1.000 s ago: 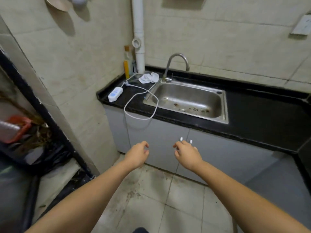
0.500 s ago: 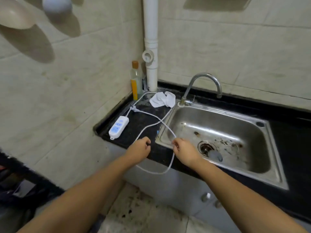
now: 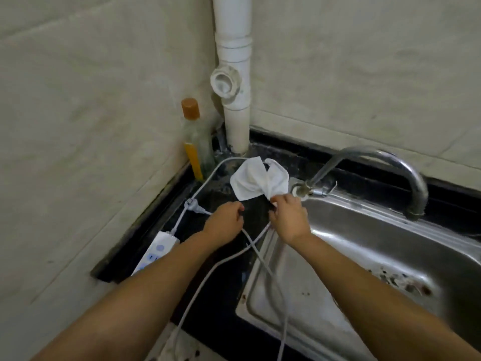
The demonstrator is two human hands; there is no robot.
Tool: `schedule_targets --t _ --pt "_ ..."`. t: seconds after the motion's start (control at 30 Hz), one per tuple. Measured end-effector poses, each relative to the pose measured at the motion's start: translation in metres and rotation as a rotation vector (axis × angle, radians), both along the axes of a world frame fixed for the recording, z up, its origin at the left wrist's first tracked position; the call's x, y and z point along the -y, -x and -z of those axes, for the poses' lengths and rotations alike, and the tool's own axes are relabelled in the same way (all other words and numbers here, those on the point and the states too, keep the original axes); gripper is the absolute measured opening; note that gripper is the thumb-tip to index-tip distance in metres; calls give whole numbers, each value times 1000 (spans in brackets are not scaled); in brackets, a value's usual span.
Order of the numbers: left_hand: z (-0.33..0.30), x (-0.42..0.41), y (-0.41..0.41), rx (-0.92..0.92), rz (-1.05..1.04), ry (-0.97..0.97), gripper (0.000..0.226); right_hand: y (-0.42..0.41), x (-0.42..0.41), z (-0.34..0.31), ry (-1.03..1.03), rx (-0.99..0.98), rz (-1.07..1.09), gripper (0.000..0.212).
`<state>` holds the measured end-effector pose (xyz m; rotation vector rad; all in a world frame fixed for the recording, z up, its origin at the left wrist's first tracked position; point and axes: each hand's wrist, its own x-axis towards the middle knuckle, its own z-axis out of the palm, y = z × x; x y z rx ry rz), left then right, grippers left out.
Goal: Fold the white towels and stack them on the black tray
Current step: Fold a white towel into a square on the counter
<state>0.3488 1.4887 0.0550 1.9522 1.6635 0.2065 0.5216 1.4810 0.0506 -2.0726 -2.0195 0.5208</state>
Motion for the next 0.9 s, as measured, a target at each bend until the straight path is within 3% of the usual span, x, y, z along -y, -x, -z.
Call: schedule_targets --t 0.1,0.23,0.43,0.5,0.63,0.73,0.9 --pt "20 -36 -9 -102 28 -72 24 0 -32 19 -22 68 23 41" --pt "46 -59 -11 -315 110 -109 39 -3 -50 39 24 135 29 32" --pt "53 -67 -14 -382 83 -196 18 -18 -45 41 -67 -69 33 22" --pt "46 -62 -14 -326 48 -200 17 -21 -41 28 -102 -140 66 20" --pt "21 -44 -9 0 -97 -247 19 -27 -29 -13 -195 -420 124 18" --pt "-14 -26 -4 135 -166 -332 14 -31 -11 -54 -211 -551 155 21" --pt "-74 33 -23 293 77 -339 8 -45 55 -109 -262 -658 63 18"
